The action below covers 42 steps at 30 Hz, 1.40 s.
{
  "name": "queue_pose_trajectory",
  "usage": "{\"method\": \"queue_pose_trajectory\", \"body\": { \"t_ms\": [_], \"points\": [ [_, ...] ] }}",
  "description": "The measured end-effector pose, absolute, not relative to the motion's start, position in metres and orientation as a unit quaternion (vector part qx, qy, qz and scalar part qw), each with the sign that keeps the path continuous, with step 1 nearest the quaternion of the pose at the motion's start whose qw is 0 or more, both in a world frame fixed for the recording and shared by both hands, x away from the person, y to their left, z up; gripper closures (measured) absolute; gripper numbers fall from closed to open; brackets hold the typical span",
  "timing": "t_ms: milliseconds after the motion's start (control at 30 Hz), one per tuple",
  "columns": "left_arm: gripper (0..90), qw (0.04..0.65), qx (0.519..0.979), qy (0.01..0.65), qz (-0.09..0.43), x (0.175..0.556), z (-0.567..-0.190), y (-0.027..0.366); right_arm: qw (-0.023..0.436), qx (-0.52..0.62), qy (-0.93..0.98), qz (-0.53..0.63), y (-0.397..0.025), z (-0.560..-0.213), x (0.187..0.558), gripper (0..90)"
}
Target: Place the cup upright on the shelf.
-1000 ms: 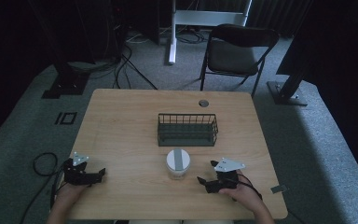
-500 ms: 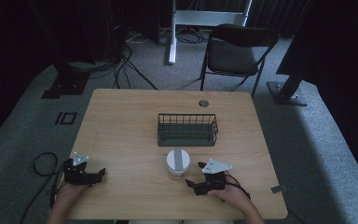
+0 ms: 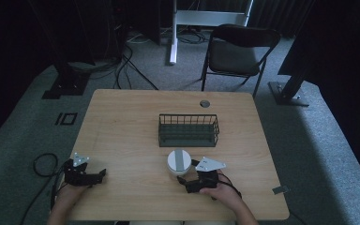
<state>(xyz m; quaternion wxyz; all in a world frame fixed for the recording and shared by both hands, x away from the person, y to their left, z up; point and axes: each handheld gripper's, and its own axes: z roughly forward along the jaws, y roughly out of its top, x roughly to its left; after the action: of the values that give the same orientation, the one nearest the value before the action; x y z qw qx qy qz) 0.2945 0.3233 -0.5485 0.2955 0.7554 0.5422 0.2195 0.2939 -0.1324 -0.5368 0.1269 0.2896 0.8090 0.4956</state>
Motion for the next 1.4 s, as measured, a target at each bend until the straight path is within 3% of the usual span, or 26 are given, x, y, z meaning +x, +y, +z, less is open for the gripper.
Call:
{"method": "queue_pose_trajectory", "body": {
  "t_ms": [1067, 1400],
  "points": [
    [0.1, 0.296, 0.755, 0.542, 0.219, 0.294, -0.548, 0.323, 0.136, 0.301, 0.788, 0.519, -0.106, -0.537, 0.301, 12.2],
    [0.1, 0.296, 0.755, 0.542, 0.219, 0.295, -0.548, 0.323, 0.152, 0.294, 0.8, 0.501, -0.104, -0.531, 0.301, 18.2]
  ]
}}
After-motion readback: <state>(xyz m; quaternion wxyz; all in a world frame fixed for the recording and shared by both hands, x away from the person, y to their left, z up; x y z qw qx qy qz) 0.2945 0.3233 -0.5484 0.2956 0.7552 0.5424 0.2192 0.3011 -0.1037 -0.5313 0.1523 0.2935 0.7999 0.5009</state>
